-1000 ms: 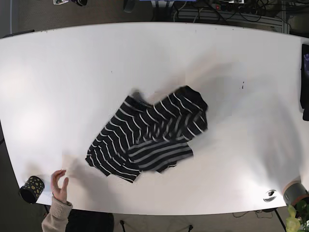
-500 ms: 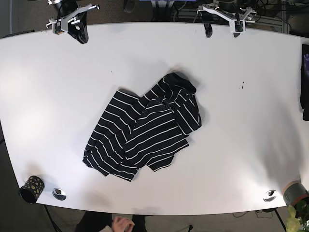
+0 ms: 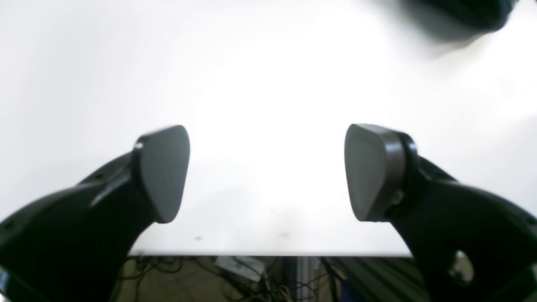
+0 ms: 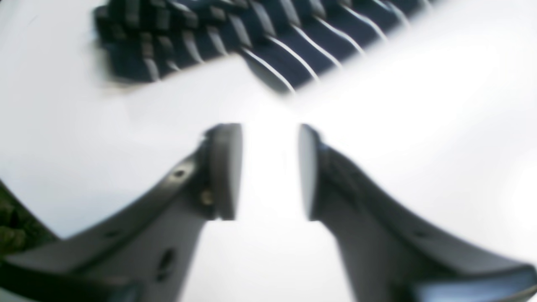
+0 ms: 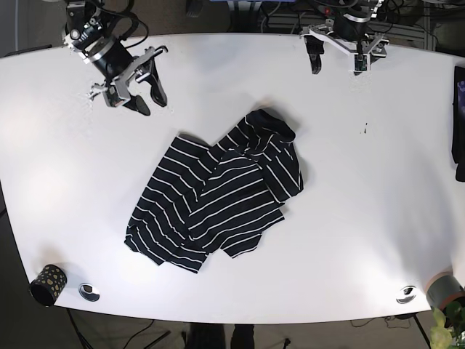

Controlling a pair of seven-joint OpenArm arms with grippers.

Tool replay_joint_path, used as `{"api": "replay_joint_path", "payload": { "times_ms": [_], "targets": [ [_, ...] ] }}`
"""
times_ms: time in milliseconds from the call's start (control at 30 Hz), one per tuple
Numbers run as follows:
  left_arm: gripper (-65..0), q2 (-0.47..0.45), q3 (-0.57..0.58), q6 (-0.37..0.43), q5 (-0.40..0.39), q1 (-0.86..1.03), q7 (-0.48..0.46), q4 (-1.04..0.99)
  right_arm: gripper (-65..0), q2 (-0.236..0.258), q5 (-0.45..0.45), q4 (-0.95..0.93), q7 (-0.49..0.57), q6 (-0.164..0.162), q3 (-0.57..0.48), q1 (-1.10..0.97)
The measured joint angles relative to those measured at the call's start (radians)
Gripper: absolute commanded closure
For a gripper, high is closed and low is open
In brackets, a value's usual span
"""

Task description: Fold the T-shirt properly

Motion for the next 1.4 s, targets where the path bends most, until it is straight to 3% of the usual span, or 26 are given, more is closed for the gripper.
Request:
{"api": "replay_joint_path", "payload": {
  "times_ms": [133,300,467,667,733,833,933,1133,1400],
  "targets": [
    [-50.7,-0.002,-0.012,0.000,0.000,0.000,0.016,0.000,-30.6,0.006,-0.010,0.005,-0.088,0.031,-0.031,0.099],
    [-50.7,-0.005,-0.022,0.004,0.000,0.000,0.009,0.000,-30.6,0.025,-0.006,0.003,-0.195,0.119,-0.115,0.226],
    [-50.7,-0.002,-0.021,0.004,0.000,-0.001,0.012,-0.001,-30.6,0.053,-0.016,0.000,-0.306,0.116,-0.229,0.348],
    [-50.6,-0.002,-0.022,0.002,0.001,-0.001,0.016,-0.001,-30.6,0.056,-0.008,-0.033,-0.341,0.115,-0.396,0.484],
    [-50.6,-0.002,-0.023,0.002,0.000,-0.001,0.018,-0.001,-30.6,0.058,-0.047,-0.077,-0.356,0.125,-0.464,0.525],
    [-50.6,0.000,-0.020,0.001,0.000,-0.001,0.016,-0.001,-30.6,0.060,-0.163,-0.130,-0.376,0.115,-0.560,0.573],
    [-50.6,0.000,-0.021,0.001,0.000,0.000,0.014,-0.001,-30.6,0.041,-0.200,-0.161,-0.367,0.118,-0.615,0.599],
    [-50.6,0.000,-0.020,0.001,0.000,0.000,0.016,-0.001,-30.4,-0.011,-0.219,-0.248,-0.360,0.118,-0.621,0.646],
    [-50.6,0.000,-0.018,0.001,-0.001,-0.001,0.016,-0.001,-30.6,-0.028,-0.225,-0.309,-0.314,0.117,-0.623,0.699]
  ]
}}
